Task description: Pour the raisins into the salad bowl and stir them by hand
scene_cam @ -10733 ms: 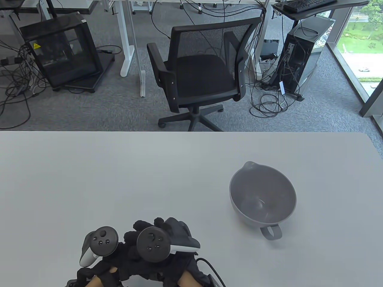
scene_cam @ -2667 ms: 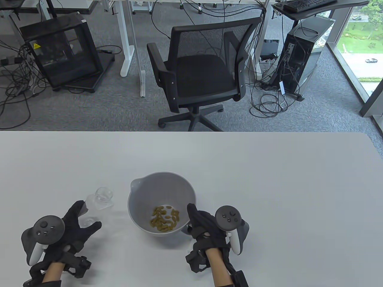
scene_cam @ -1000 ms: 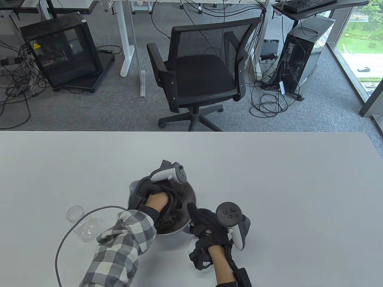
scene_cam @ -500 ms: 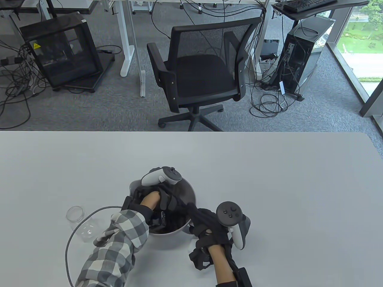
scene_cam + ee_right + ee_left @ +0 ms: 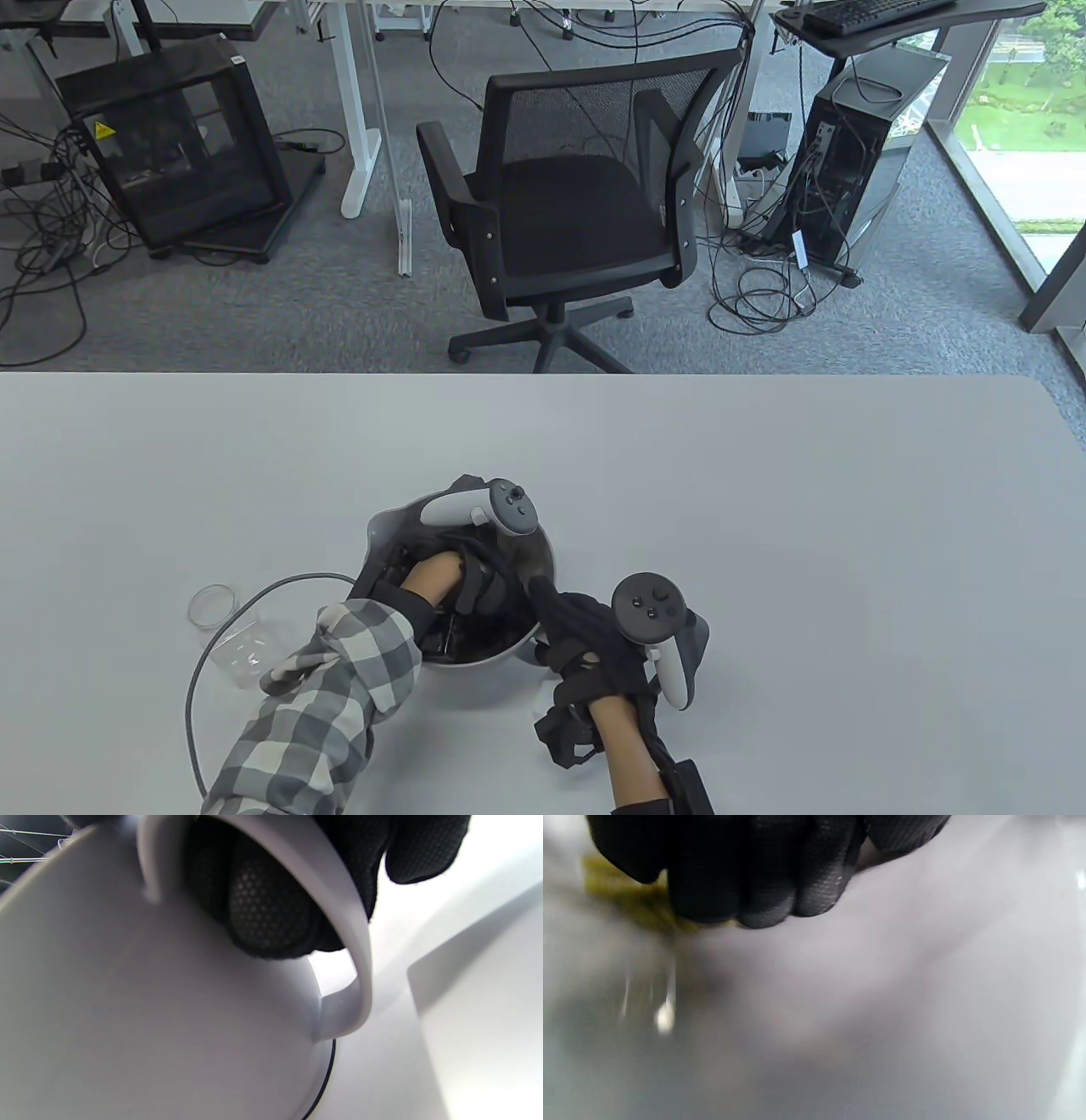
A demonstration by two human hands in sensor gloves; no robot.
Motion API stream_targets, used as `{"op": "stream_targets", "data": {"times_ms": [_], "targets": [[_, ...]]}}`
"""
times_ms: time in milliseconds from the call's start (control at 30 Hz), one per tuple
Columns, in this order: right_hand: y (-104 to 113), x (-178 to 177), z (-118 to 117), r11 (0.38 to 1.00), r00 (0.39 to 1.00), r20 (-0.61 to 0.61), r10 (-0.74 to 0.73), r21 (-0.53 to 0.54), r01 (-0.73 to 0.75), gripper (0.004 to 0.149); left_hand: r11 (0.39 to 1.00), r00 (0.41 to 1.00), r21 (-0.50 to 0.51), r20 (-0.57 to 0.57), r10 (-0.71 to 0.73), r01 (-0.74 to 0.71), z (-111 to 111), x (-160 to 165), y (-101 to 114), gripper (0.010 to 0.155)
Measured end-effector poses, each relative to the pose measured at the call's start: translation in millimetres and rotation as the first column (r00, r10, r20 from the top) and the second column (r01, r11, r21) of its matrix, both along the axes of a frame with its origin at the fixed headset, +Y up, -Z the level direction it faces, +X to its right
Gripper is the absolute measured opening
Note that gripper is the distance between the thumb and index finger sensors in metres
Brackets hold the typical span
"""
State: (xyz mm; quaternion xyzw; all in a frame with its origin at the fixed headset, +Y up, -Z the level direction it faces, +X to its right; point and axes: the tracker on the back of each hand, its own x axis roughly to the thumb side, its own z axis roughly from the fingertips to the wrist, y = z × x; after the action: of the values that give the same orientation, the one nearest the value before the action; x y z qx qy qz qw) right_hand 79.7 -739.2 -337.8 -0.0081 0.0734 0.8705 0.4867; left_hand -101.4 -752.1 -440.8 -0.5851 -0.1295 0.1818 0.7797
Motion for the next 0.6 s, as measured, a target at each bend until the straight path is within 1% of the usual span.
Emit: {"op": "stream_targets", "data": {"times_ms": [33,67,100,133,167,200,267,300,333,367,400,433,467,500,533,567,600], "targets": [[-1,0,0,1.0,1.0,-0.004,-0.003,-0.001,0.003,0.067,0.999,0.999,0.032,-0.046,-0.003,0.005,-2,0,4,0.053],[0,-1,0,1.0,1.0,-0.001,-0.012,-0.004,0.012,0.067,0.961,0.972,0.155,-0.099,-0.215,0.228,-8,-7,7,0.052],[1,-2,0,1.0,1.0,-0.002,-0.01,-0.005,0.01,0.067,0.916,0.941,0.218,-0.106,-0.321,0.337,-10,-9,12,0.054],[1,-3,1,1.0,1.0,-0.008,0.0,-0.001,0.0,0.067,0.875,0.926,0.306,-0.078,-0.37,0.376,-11,-9,17,0.055],[1,-3,1,1.0,1.0,-0.012,0.001,-0.001,-0.001,0.067,0.864,0.937,0.376,-0.04,-0.346,0.335,-11,-6,19,0.055],[1,-4,1,1.0,1.0,-0.014,-0.003,-0.004,0.003,0.067,0.864,0.946,0.404,-0.01,-0.325,0.301,-10,-4,20,0.057],[1,-4,1,1.0,1.0,-0.009,0.002,-0.001,-0.002,0.067,0.953,0.979,0.273,0.119,-0.166,0.128,-1,6,20,0.061],[1,-4,1,1.0,1.0,-0.011,0.003,-0.002,-0.003,0.067,0.972,0.986,0.226,0.138,-0.092,0.059,-1,8,20,0.059],[1,-4,1,1.0,1.0,-0.006,0.006,0.001,-0.006,0.067,0.989,0.991,0.146,0.134,0.011,-0.031,1,8,17,0.056],[1,-4,1,1.0,1.0,-0.004,0.009,0.004,-0.009,0.067,0.994,0.993,0.098,0.109,0.036,-0.047,2,6,15,0.055],[2,-3,1,1.0,1.0,0.0,0.019,0.011,-0.019,0.067,0.999,0.999,0.033,0.036,0.001,-0.003,3,0,10,0.053],[4,-3,1,0.999,1.0,-0.001,0.029,0.017,-0.029,0.066,0.999,0.998,0.035,-0.05,-0.037,0.038,6,-6,12,0.052],[5,-3,1,0.999,0.999,0.003,0.036,0.022,-0.036,0.066,0.96,0.969,0.154,-0.126,-0.214,0.233,4,-10,18,0.054],[5,-3,2,0.999,0.999,0.008,0.045,0.027,-0.046,0.066,0.865,0.911,0.286,-0.168,-0.378,0.412,3,-11,25,0.055],[5,-3,1,0.999,0.999,0.005,0.047,0.025,-0.047,0.066,0.807,0.889,0.381,-0.12,-0.442,0.452,1,-9,29,0.055],[5,-3,1,0.999,0.999,0.008,0.047,0.026,-0.048,0.066,0.796,0.885,0.408,-0.072,-0.46,0.447,0,-8,32,0.055],[5,-2,2,0.998,0.998,0.019,0.054,0.03,-0.055,0.065,0.793,0.883,0.418,-0.051,-0.467,0.444,2,-5,33,0.056]]}}
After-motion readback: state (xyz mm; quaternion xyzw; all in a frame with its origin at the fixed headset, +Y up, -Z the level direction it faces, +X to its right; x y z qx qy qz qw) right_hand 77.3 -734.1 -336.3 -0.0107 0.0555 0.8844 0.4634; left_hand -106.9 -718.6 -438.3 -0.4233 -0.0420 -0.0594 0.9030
